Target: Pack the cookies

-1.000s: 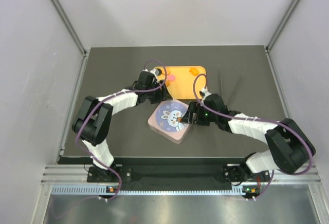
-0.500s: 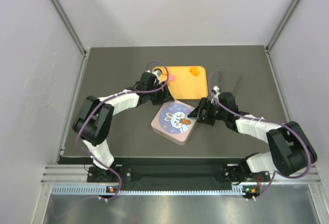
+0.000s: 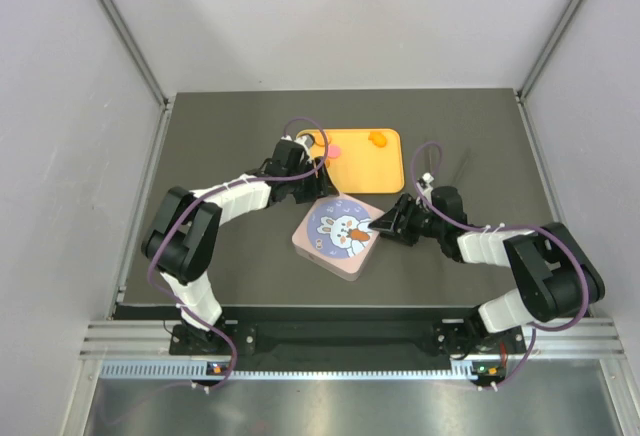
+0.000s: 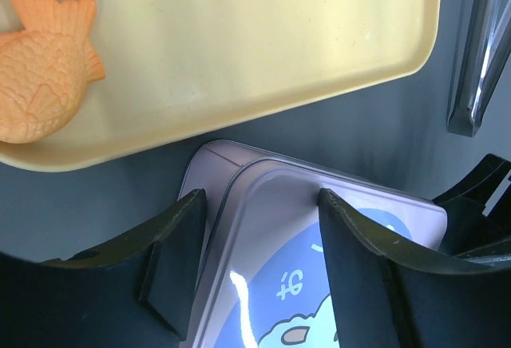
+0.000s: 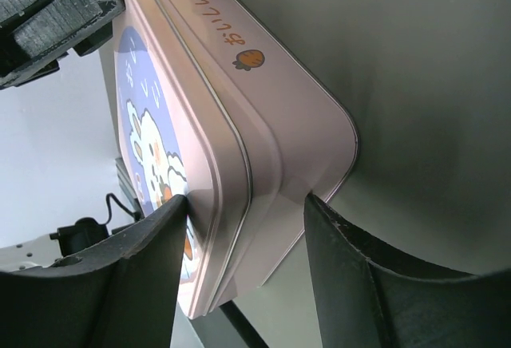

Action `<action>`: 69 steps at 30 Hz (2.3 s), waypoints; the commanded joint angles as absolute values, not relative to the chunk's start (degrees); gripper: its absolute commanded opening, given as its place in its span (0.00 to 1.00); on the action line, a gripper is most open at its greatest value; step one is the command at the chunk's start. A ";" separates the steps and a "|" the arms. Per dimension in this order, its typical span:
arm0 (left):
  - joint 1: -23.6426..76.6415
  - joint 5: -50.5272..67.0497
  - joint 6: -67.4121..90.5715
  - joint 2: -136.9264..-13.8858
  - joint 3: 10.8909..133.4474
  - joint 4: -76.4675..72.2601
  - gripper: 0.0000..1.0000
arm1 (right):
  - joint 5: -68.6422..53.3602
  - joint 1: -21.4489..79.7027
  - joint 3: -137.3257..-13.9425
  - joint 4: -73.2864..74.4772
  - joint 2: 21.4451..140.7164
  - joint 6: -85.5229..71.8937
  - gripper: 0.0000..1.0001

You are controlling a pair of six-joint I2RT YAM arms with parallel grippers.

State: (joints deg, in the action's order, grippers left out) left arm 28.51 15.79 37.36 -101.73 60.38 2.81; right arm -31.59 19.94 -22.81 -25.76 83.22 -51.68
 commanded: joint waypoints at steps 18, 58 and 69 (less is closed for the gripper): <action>41.39 10.91 34.90 -102.22 64.59 19.07 0.72 | -28.30 20.30 -21.80 -33.05 86.92 -52.38 0.10; 29.97 21.00 35.15 -88.34 52.48 6.69 0.84 | -19.42 21.18 -35.77 -6.15 79.54 -36.39 0.94; 27.16 25.83 34.89 -76.82 45.27 12.30 0.95 | -20.56 24.08 -33.93 -3.78 75.06 -34.80 0.97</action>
